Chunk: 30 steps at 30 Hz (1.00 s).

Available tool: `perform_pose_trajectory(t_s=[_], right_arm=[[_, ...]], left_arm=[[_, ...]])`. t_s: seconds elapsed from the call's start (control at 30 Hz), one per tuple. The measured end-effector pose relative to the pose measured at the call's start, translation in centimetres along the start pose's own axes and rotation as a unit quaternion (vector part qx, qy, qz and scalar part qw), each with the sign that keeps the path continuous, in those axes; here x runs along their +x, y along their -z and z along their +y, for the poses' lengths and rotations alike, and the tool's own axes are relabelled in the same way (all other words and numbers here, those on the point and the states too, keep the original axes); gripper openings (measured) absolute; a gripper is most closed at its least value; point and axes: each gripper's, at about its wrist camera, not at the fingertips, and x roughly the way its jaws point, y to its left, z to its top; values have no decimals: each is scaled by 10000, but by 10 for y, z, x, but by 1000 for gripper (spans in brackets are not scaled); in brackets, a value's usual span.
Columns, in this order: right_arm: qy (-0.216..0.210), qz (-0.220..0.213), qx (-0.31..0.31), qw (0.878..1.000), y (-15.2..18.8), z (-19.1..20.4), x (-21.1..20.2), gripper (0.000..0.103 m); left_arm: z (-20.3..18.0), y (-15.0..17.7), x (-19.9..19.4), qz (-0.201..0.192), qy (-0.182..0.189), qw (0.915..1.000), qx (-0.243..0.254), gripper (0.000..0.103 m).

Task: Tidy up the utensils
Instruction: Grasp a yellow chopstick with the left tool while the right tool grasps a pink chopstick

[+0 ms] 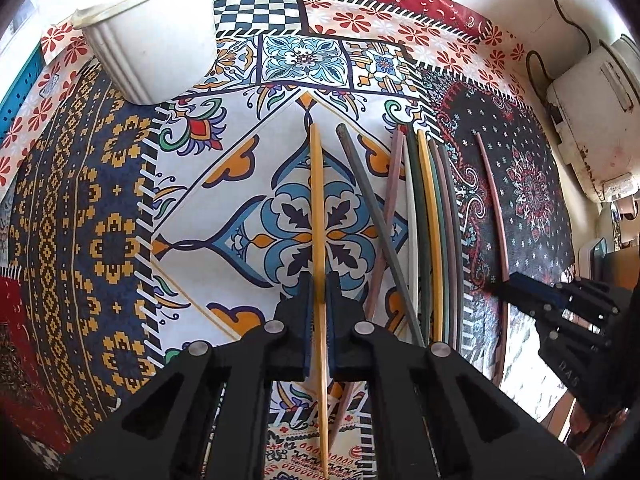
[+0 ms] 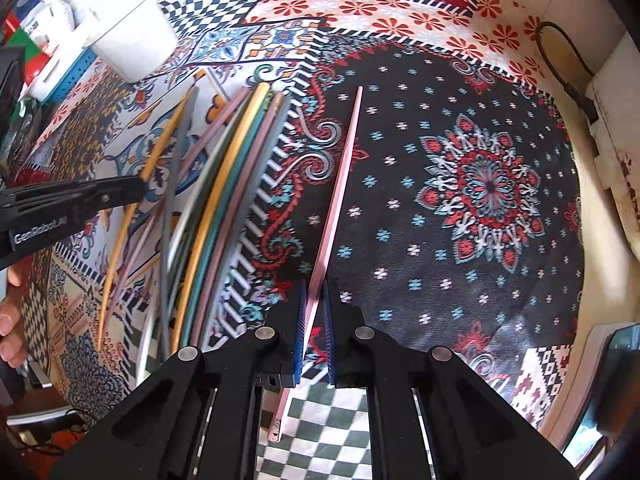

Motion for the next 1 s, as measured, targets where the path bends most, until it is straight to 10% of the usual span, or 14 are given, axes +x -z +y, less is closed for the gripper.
perform_pose_trajectory(t_s=[0.4, 0.7, 1.0], right_arm=[[-171, 270, 90, 9994, -33, -35, 3, 6], [5, 371, -471, 9982, -64, -31, 16, 9], [109, 283, -839, 9960, -73, -10, 27, 7]], left_arm=[[-11, -16, 9, 595, -215, 9963, 585, 5], [-39, -34, 20, 644, -264, 9926, 993, 30], [-68, -38, 33, 411, -683, 9878, 1341, 5]])
